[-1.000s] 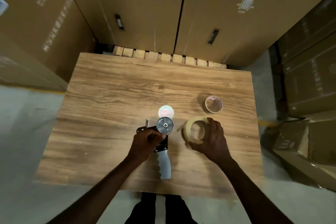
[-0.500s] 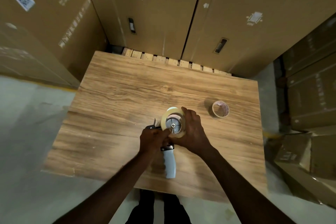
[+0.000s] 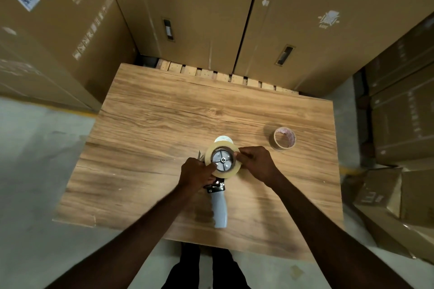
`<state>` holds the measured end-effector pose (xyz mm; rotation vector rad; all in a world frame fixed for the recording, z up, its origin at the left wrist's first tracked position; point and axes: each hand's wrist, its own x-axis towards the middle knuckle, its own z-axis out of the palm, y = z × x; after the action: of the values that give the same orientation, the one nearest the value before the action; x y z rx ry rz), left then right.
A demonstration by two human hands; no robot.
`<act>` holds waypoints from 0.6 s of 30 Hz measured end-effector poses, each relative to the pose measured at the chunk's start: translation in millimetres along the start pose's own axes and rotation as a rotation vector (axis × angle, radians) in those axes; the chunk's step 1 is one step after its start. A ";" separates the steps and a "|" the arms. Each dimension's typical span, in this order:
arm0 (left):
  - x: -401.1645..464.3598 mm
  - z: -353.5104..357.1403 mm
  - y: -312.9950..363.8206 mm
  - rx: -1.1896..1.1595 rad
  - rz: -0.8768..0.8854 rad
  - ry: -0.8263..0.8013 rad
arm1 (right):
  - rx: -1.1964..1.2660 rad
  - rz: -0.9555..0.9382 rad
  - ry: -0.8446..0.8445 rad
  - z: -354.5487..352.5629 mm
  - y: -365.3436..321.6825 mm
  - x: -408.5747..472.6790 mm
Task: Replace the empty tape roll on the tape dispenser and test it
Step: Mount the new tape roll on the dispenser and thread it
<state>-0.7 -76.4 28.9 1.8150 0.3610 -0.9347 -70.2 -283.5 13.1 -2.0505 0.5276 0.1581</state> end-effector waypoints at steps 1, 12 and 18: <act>0.3 0.7 -0.2 -0.015 0.001 -0.034 | 0.032 0.022 -0.016 -2.8 -0.3 1.6; 9.8 4.8 -5.3 -0.021 0.011 -0.117 | 0.290 0.156 -0.159 -25.2 -10.2 6.5; 14.2 3.5 -7.3 0.013 0.030 -0.081 | 0.290 0.169 -0.132 -20.9 -12.2 12.7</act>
<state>2.5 -78.7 13.1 1.7840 0.2770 -0.9884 -55.6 -299.9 29.5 -1.7013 0.6041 0.2974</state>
